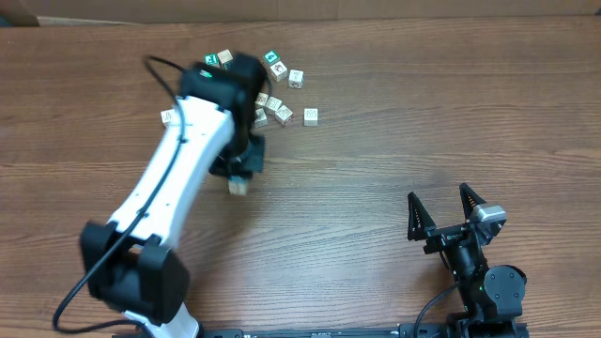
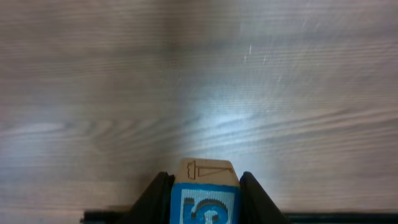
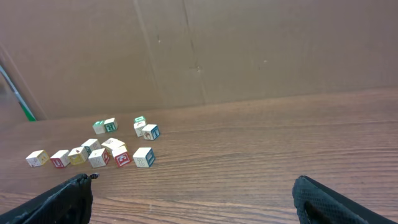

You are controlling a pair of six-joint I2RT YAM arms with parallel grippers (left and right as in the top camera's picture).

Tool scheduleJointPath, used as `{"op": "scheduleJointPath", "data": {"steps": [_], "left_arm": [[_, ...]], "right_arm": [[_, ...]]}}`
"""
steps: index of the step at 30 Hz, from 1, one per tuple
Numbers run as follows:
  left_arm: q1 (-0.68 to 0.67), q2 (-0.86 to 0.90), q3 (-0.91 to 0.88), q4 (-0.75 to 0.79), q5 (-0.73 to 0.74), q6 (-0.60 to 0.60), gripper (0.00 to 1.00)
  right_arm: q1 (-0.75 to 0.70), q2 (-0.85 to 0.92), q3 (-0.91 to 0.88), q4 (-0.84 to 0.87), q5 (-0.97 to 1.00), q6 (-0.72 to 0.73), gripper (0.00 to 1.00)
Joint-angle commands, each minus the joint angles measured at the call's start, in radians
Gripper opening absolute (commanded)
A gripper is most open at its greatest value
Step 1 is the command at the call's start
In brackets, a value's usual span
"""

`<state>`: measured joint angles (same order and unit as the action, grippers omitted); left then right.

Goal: Form a horizontal line
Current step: 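Carry the blue 5 block toward the table center with left gripper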

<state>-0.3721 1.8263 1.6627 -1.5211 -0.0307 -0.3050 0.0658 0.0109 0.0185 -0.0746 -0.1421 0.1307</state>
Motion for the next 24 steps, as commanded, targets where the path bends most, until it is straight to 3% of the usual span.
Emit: {"op": "scheduleJointPath", "data": {"steps": [1,17,24], "left_arm": [[-0.036,0.038,-0.123,0.043,0.014,-0.03,0.2],[-0.039,0.051,-0.446,0.431,0.023,-0.058,0.17],[-0.039,0.053,-0.451,0.463,0.0,-0.058,0.17]], "right_arm": [[-0.005,-0.008,-0.011,0.005,-0.001,0.002,1.0],[-0.005,-0.008,-0.011,0.005,-0.001,0.002,1.0],[-0.005,-0.008,-0.011,0.005,-0.001,0.002,1.0]]}}
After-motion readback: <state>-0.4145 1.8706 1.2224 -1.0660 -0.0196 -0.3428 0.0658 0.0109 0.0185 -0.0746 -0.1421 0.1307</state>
